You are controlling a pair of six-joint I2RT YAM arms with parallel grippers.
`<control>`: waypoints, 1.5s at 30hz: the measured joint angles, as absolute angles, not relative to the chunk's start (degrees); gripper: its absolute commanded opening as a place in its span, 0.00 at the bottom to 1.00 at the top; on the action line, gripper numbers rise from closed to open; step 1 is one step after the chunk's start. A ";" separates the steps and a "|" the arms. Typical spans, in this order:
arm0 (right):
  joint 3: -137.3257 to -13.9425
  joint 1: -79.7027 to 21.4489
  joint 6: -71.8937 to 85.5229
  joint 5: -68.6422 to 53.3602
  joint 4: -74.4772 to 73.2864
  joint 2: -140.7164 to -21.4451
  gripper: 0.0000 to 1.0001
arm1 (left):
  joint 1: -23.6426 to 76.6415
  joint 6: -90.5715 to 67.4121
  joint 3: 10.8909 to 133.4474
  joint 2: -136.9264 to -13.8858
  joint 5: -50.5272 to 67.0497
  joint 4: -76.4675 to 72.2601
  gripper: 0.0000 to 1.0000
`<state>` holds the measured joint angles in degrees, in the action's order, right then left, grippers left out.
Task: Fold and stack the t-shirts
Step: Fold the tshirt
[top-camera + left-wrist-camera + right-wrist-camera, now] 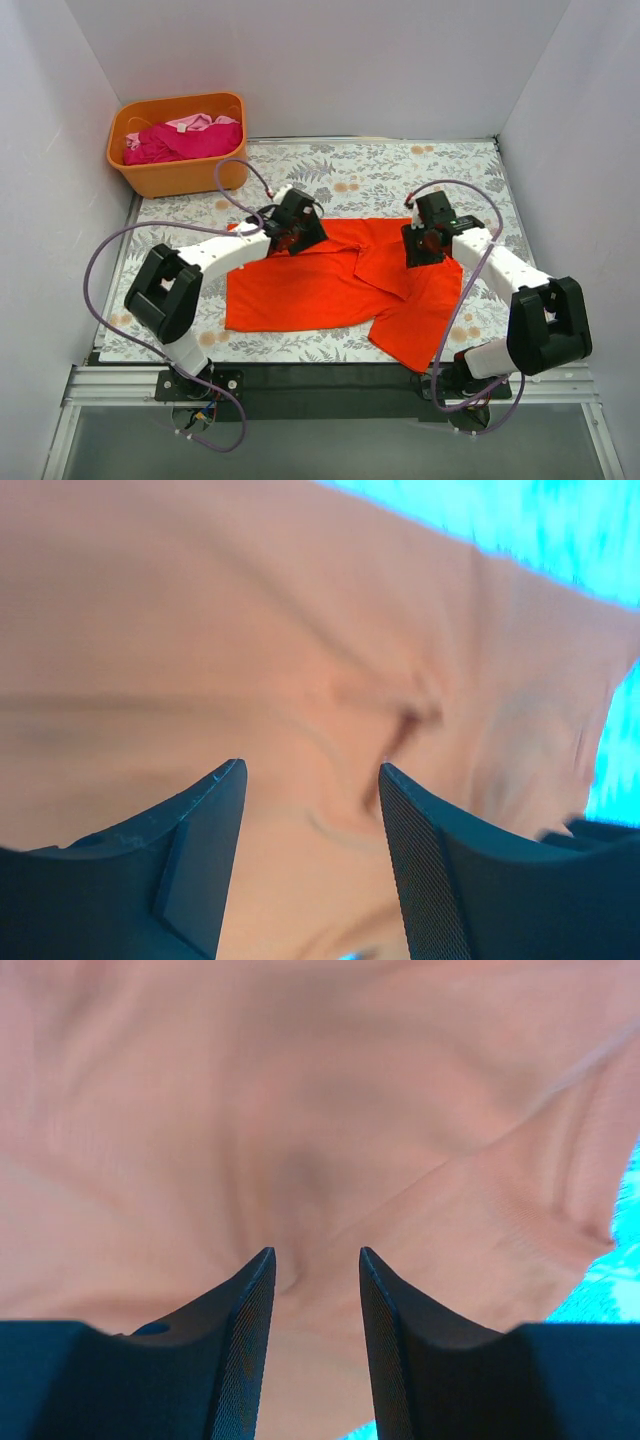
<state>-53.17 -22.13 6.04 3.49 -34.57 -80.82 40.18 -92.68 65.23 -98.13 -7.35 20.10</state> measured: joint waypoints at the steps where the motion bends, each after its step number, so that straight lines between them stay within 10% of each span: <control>1: -53.19 -19.57 6.92 2.44 -32.64 -80.71 0.39 | 38.17 -91.85 64.95 -96.97 -8.54 20.05 0.51; 33: -73.82 1.91 15.20 -6.72 -8.34 -113.69 0.39 | 17.34 -76.64 78.17 -116.66 -17.80 17.23 0.46; 41: -77.91 2.26 12.86 -6.15 -10.98 -114.65 0.41 | 17.37 -72.86 81.21 -118.54 -17.47 16.25 0.57; 45: -76.90 2.44 12.47 -4.58 -14.13 -108.95 0.43 | 18.59 -71.75 75.16 -110.72 -18.76 18.04 0.79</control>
